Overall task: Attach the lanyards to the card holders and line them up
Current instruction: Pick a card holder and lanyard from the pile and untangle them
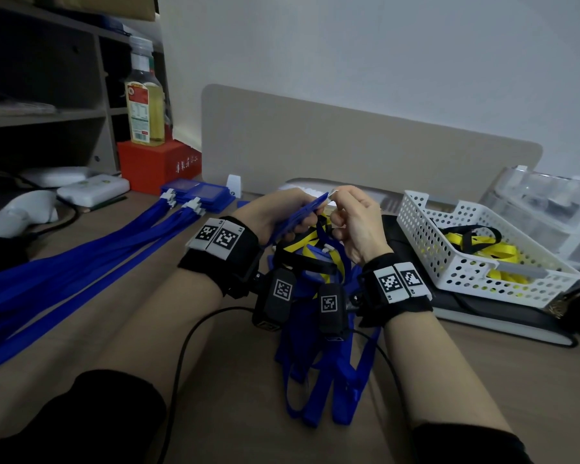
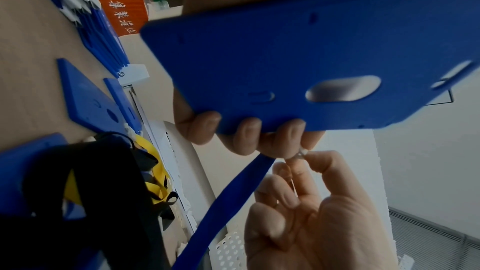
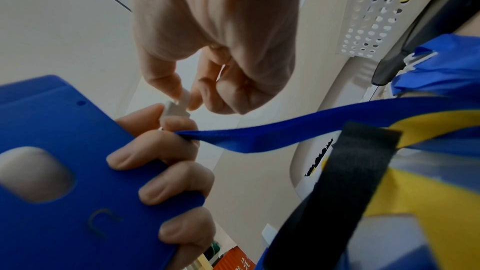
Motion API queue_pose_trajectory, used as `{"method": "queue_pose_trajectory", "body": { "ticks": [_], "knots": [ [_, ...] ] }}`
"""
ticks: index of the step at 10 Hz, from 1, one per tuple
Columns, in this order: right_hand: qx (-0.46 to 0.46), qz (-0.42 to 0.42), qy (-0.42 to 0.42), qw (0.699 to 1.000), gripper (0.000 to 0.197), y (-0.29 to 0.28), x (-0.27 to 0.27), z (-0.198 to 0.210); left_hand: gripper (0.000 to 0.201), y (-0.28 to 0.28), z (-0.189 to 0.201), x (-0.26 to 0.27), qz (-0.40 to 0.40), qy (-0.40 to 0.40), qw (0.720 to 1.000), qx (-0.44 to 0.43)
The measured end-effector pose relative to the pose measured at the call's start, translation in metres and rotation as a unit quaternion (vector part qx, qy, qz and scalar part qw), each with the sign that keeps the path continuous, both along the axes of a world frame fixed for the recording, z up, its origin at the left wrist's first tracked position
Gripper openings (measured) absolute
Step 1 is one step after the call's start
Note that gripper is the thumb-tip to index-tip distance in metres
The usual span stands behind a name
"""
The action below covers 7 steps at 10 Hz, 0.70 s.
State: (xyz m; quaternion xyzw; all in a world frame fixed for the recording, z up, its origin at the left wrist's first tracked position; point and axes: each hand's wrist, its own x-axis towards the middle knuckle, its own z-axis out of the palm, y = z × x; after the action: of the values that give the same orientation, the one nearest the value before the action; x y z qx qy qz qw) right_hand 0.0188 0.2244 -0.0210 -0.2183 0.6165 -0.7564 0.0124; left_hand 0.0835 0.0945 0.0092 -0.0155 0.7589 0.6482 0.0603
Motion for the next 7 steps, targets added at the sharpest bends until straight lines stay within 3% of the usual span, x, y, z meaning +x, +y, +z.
{"method": "queue_pose_trajectory", "body": {
  "ticks": [2, 3, 4, 6, 7],
  "knots": [
    [-0.046, 0.022, 0.002, 0.999, 0.027, 0.001, -0.001, 0.002, 0.023, 0.008, 0.008, 0.006, 0.003, 0.017, 0.999, -0.033],
    [-0.063, 0.019, 0.002, 0.998, 0.029, 0.001, -0.003, 0.001, 0.014, 0.015, 0.015, 0.006, 0.096, 0.096, 0.985, -0.103],
    [-0.064, 0.008, 0.010, 0.998, 0.027, 0.002, -0.006, -0.001, 0.028, 0.010, 0.019, 0.005, 0.165, 0.122, 0.971, -0.126],
    [-0.091, 0.032, 0.017, 0.995, 0.030, 0.001, -0.006, 0.000, 0.035, 0.002, 0.018, 0.004, 0.192, 0.072, 0.967, -0.154],
    [-0.093, 0.042, 0.017, 0.995, 0.035, 0.000, -0.007, -0.001, 0.033, -0.004, 0.014, -0.004, 0.164, 0.061, 0.965, -0.193]
  ]
}}
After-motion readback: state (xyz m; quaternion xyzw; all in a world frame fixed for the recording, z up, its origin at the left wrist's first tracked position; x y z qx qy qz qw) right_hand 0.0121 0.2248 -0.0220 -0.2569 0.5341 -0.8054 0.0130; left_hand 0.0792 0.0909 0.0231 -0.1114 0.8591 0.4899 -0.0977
